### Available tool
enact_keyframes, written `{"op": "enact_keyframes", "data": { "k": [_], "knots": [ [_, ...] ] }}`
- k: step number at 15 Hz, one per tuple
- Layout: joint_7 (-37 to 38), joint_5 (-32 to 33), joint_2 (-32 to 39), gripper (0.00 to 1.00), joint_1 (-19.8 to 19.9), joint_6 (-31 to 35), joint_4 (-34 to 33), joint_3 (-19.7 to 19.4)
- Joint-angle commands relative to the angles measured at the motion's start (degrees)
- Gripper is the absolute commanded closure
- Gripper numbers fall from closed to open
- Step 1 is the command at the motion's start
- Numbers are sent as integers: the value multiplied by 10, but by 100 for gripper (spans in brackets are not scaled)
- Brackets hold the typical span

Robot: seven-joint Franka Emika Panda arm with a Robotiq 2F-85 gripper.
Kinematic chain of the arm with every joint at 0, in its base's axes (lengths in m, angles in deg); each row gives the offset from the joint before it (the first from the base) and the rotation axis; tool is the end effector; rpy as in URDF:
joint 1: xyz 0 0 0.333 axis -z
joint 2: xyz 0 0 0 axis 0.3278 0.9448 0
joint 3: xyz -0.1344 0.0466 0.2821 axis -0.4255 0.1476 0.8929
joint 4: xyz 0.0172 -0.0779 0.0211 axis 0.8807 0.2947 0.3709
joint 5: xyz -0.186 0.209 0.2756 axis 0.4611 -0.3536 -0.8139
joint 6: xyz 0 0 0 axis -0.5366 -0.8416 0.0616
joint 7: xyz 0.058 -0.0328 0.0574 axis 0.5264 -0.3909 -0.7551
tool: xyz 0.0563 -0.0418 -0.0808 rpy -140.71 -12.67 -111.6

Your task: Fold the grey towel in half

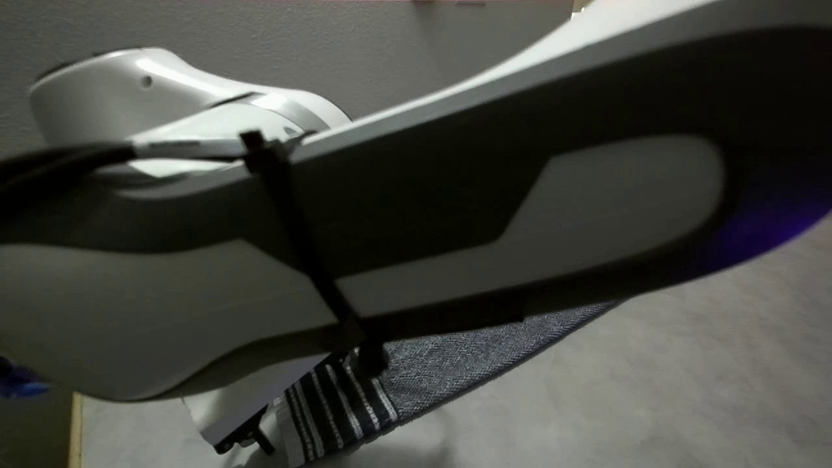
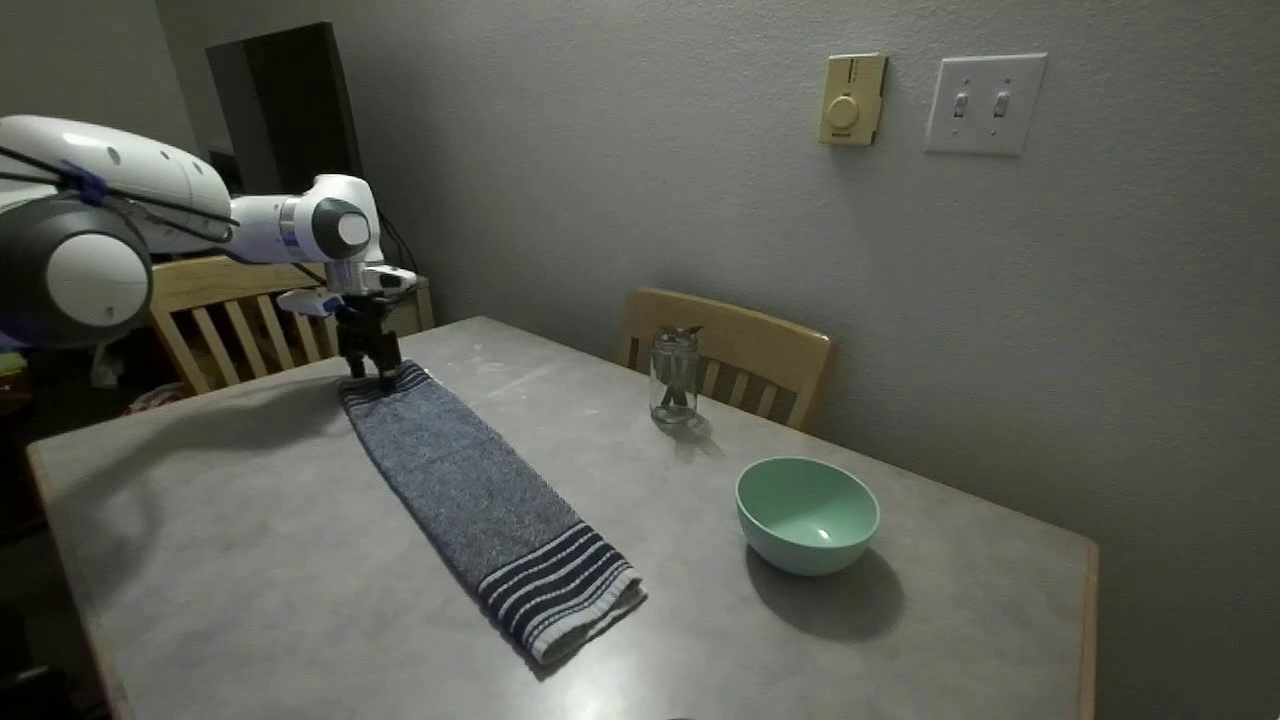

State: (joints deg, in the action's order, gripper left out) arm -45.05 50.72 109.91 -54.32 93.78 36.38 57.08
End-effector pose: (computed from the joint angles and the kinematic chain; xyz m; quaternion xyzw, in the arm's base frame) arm 0.6443 0.4545 0.1402 0.9962 0.0505 -0.0388 0.0589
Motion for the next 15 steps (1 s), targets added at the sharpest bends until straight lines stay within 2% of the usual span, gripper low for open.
{"op": "enact_keyframes", "data": {
  "k": [1,2,12,15],
  "knots": [
    [3,-7,-10,18,6,5,25,4],
    [3,-7,-10,27,6,4,25,4],
    [4,-6,-23,98,2,-17,25,6],
    [-28,-10,-29,100,5,-38,27,15]
  ]
}}
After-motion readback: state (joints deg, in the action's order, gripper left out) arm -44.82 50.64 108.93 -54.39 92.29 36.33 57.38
